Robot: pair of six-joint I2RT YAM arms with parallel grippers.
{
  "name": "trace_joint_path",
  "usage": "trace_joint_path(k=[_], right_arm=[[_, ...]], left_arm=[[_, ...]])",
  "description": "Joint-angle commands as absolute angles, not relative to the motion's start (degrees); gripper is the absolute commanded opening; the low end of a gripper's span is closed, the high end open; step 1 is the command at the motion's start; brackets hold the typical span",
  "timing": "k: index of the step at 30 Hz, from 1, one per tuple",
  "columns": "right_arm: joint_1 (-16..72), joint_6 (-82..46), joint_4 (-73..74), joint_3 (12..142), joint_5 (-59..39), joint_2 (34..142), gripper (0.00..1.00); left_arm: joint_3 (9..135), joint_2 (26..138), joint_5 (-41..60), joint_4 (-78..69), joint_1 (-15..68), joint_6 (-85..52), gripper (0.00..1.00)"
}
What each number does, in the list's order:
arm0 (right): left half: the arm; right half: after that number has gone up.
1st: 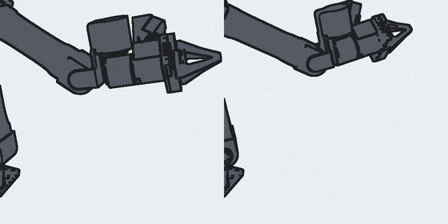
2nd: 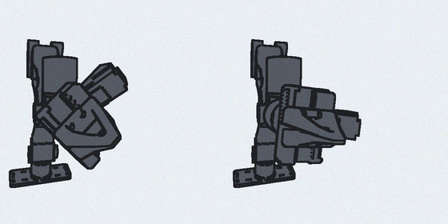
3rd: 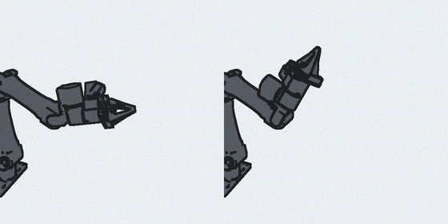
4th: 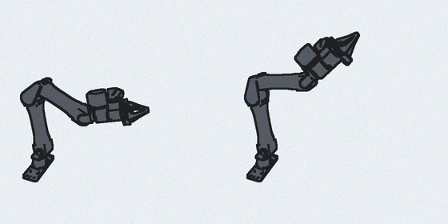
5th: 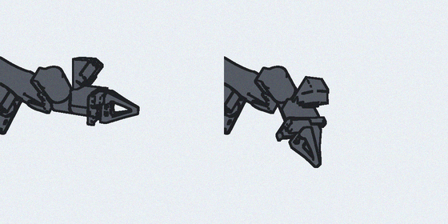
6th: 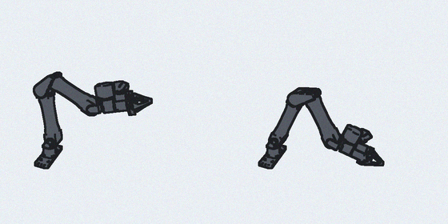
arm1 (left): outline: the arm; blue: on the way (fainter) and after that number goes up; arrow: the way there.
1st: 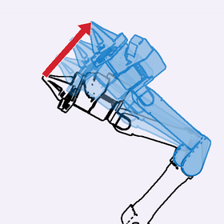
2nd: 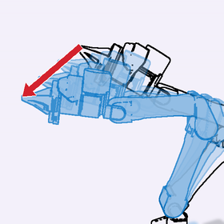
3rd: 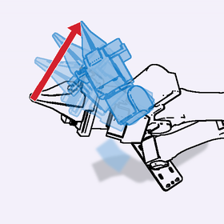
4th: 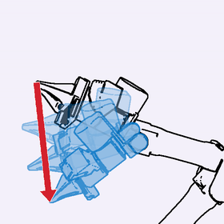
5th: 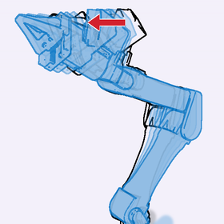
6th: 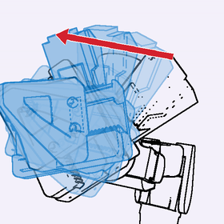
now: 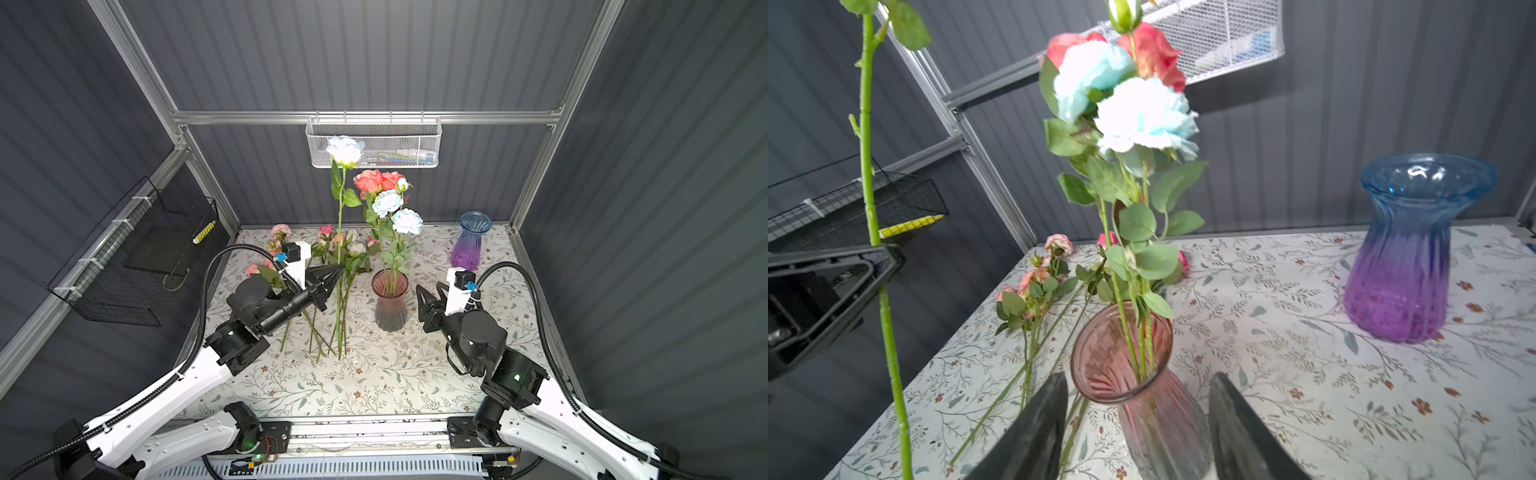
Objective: Arrange the flowers into the vase
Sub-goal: 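Lift the white rose upright with the left gripper, then grasp the white rose stem with the right gripper below the left gripper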
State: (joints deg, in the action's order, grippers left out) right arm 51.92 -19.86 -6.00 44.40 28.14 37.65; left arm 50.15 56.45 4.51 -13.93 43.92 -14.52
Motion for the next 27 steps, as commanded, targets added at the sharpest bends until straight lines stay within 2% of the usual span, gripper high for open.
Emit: trace_joint_path(k=[1,11,18,24,27], right_arm=[[52.2,-18.6,-6.2,48.4,24.1,39.0,0.58],[52.2,-18.9,-4.6,60.3,10.6,47.9,0.62],[52.3,-19.0,-3.1,67.7,3.8,56.9,0.46],[52.2,-20.3,1.1,69.4,2.4,61.0,0.39],[52.2,-20.9,1.7,70.7,2.1,63.5,0.29]], left_arm=[[54.6,56.9,1.5,-9.5,46.8,-6.2,0.0],[57.0,58.6,1.5,-7.8,52.5,-3.8,0.0],[54.8,57.8,0.0,-8.5,52.7,-6.1,0.0],[54.0,56.9,-0.4,-8.6,52.7,-6.6,0.0],[53.5,56.8,-0.5,-9.1,52.7,-6.7,0.0]])
